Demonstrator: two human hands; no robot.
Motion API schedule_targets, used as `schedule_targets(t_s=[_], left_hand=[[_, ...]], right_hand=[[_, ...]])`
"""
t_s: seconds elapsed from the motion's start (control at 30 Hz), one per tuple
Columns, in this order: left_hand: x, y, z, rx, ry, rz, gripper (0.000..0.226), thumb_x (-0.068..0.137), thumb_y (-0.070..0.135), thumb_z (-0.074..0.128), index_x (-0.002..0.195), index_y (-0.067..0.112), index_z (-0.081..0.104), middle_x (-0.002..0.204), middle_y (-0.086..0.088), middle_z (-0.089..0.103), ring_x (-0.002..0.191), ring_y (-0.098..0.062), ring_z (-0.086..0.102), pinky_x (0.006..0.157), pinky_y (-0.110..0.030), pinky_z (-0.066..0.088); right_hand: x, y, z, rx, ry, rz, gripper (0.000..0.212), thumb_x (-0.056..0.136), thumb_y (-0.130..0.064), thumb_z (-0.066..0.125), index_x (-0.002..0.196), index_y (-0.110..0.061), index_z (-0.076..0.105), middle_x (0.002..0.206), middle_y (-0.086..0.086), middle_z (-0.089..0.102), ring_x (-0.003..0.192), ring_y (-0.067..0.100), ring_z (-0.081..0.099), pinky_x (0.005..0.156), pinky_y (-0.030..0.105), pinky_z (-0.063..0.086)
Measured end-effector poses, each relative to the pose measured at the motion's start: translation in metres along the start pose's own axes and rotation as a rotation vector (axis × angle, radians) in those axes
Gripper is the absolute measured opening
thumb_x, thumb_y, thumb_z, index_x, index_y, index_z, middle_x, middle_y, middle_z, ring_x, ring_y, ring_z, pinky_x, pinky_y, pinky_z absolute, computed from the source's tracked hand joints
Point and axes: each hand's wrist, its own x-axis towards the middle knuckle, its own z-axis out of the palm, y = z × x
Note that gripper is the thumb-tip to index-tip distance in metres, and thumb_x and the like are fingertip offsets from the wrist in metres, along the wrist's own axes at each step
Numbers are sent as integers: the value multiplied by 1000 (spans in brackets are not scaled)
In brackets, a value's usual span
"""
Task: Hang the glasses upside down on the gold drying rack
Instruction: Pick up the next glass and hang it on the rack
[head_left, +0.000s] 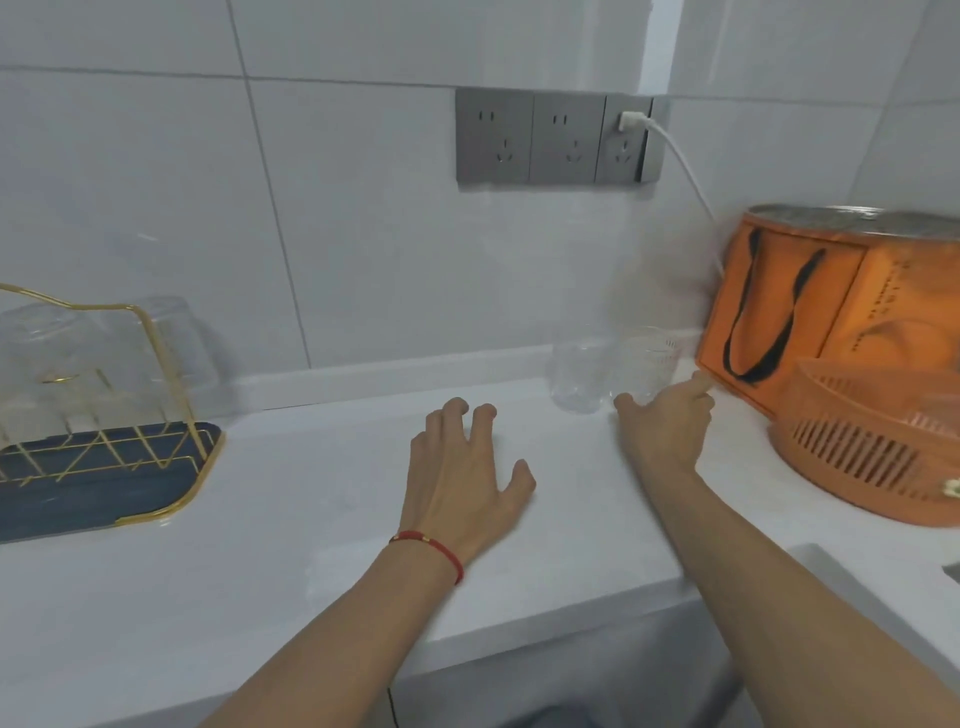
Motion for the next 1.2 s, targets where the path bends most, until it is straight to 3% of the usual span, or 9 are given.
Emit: schedule_targets(t_s=[0.13,0.33,0.57,0.8,0.97,1.03,1.1,1.2], left_hand=[[0,1,1,-14,3,-4,57,81,51,47,130,20,45,128,-5,46,119,-25,43,95,-38,40],[0,3,-2,-67,1,-26,54,87,49,46,132,21,46,123,0,51,119,-21,42,96,-37,38],[-1,3,-7,-78,-20,-33,51,89,48,44,132,20,46,121,0,54,118,-22,42,97,-37,37],[-2,3,-11,-134,-25,-43,50,90,45,46,132,18,47,123,-1,55,119,-23,42,98,-38,37],[-2,5,-13,-172,-1,-13,43,92,37,54,130,17,48,123,-2,55,120,-23,43,98,-36,37],[-2,6,-16,-234,8,-9,41,93,34,57,129,16,49,122,1,55,121,-21,43,99,-36,37],[-1,7,-24,-400,13,-67,43,92,38,60,130,21,49,119,6,54,117,-16,46,96,-35,42],[4,10,-50,-811,-33,-289,66,81,65,62,136,34,42,120,9,57,94,-5,65,88,-37,56]], right_hand=[[15,2,11,-120,-25,-41,96,86,-40,78,155,-1,24,134,24,62,126,46,55,104,52,40],[20,4,12,-186,-12,-33,81,85,-49,78,137,0,40,136,24,59,129,46,51,103,53,39],[13,2,6,-50,68,-4,79,74,-44,83,126,1,43,124,21,60,119,45,55,97,51,43],[-11,2,-11,308,79,-156,66,69,-52,73,114,-17,38,108,8,55,95,30,53,70,35,39],[-34,-3,-23,403,68,-222,65,73,-48,76,119,-16,42,110,12,59,94,33,60,74,43,51],[-45,-4,-30,495,-1,-237,64,73,-50,76,119,-21,41,108,11,64,88,24,68,65,32,54],[-58,-7,-35,580,-128,-270,63,72,-54,74,120,-27,43,101,-2,67,75,1,69,57,13,49],[-85,-21,-33,647,-402,-331,57,71,-50,77,117,-25,54,96,-10,71,66,1,71,58,13,50]])
